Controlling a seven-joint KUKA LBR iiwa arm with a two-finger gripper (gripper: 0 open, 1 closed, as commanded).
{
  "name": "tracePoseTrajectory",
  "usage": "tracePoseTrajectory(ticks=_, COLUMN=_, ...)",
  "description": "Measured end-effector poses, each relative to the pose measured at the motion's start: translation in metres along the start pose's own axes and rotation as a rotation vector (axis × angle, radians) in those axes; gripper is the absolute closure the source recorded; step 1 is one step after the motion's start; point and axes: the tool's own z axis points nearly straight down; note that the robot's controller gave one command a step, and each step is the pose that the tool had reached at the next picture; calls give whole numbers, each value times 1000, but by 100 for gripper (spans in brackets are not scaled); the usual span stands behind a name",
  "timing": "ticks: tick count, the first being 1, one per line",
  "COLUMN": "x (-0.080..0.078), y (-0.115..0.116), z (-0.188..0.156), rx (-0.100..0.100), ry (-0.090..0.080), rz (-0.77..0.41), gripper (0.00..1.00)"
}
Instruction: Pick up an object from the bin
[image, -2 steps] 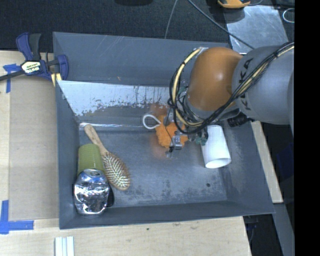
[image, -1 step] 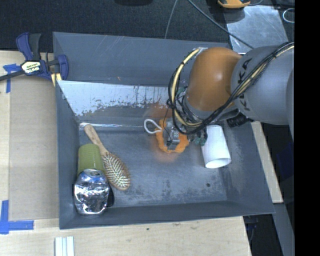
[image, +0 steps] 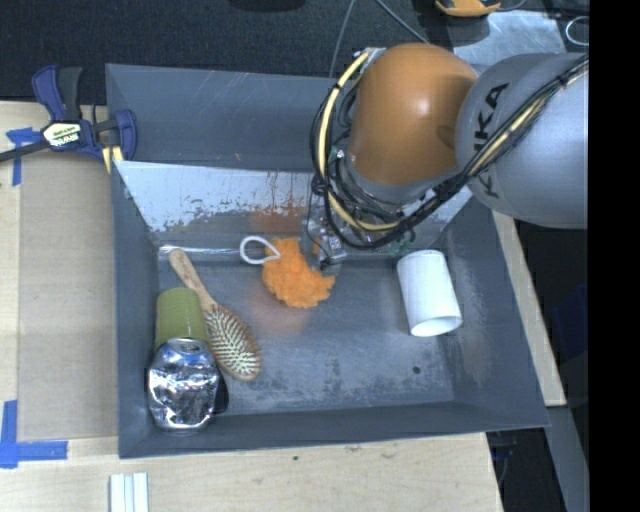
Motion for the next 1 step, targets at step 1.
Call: tracePoseTrajectory(ticks=1, x=-1, y=16, z=34, rx=-1, ry=0, rz=-341, gripper=100)
